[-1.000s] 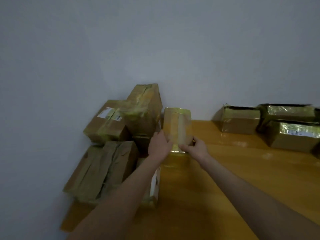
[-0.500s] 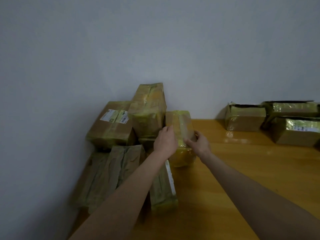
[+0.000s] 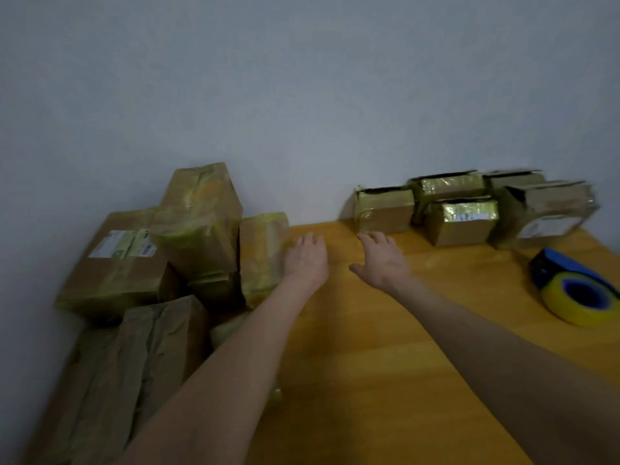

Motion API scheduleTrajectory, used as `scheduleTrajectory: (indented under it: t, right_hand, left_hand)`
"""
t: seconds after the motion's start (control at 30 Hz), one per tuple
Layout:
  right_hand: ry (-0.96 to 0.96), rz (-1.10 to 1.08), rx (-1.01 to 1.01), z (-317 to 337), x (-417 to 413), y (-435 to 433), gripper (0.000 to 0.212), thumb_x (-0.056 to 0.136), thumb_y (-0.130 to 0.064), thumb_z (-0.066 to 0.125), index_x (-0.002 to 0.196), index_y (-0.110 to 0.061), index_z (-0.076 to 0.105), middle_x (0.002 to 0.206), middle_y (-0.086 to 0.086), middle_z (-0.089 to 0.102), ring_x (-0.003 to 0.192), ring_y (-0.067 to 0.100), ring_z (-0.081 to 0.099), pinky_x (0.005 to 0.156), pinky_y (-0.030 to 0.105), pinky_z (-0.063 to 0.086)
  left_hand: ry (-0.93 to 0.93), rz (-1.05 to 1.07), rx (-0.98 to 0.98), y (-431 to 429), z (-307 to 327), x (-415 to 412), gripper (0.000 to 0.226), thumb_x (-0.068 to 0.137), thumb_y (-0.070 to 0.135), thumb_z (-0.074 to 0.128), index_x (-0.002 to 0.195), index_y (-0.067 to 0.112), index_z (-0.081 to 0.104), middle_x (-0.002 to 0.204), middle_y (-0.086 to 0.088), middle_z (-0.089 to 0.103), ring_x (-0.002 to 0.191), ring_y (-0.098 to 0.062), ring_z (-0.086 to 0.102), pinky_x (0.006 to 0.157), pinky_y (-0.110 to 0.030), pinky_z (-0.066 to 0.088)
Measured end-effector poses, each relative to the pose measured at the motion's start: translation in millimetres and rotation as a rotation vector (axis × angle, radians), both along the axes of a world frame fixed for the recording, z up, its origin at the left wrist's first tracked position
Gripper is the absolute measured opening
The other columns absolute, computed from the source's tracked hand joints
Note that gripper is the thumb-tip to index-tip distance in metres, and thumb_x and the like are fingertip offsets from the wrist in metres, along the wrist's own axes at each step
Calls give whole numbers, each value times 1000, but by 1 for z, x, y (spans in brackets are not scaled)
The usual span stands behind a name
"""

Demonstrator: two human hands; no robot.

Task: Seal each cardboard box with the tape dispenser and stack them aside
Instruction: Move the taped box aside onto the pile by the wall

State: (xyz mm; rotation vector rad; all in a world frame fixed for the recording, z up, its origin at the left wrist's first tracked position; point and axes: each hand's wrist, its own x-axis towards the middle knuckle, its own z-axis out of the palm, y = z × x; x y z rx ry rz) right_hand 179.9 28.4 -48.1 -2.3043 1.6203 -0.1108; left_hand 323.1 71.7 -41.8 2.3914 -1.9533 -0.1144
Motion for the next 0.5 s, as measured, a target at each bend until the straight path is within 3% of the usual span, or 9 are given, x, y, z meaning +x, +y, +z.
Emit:
scheduleTrajectory:
  t: [0.5]
  right_hand:
    - [0,-67,-27,0,-265,-71,70,90,-42,61,148,-21,28,153,9,24,140,31,25,110,44,35]
  left_hand:
    - [23,-108,-33,-89,-7,-271,49,92,12,50,139,10,37,144,-10,36,131,-27,36,100,-38,40]
